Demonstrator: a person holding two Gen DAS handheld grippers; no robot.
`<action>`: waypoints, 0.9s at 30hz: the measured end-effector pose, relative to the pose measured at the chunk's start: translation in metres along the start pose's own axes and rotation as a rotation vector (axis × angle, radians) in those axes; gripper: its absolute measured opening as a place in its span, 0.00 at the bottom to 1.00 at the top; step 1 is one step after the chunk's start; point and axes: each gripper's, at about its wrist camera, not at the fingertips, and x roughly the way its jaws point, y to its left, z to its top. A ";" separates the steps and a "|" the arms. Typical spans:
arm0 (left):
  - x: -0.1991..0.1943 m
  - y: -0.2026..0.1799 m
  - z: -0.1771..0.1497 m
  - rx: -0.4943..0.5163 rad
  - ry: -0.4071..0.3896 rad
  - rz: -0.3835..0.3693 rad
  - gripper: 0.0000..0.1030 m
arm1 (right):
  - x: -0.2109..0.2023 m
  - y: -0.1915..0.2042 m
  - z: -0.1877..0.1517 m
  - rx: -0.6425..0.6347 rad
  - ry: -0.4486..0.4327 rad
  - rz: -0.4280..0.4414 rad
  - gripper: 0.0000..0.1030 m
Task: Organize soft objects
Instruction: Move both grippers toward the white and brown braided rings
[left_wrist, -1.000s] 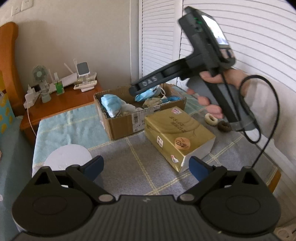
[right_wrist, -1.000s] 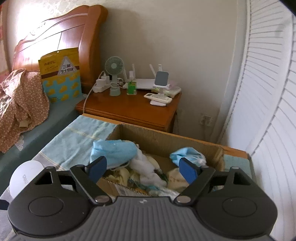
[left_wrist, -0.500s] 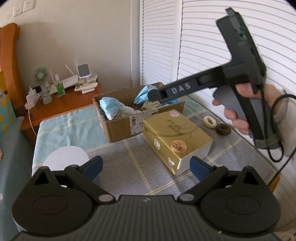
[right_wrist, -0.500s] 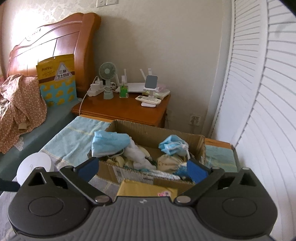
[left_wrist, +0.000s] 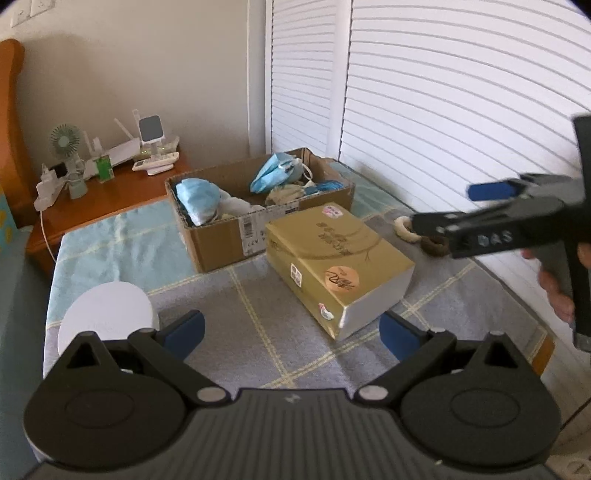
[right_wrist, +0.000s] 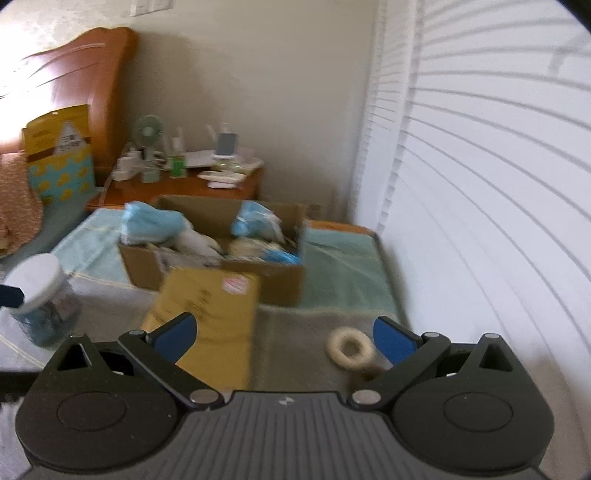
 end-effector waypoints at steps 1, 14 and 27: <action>0.002 -0.001 0.001 0.004 0.004 -0.001 0.97 | -0.001 -0.004 -0.004 0.005 0.004 -0.015 1.00; 0.017 -0.015 0.026 0.071 0.012 -0.041 0.97 | 0.027 -0.032 -0.046 0.037 0.071 -0.074 0.99; 0.054 -0.071 0.082 0.317 -0.001 -0.094 0.97 | 0.052 -0.037 -0.076 0.033 0.132 -0.047 0.99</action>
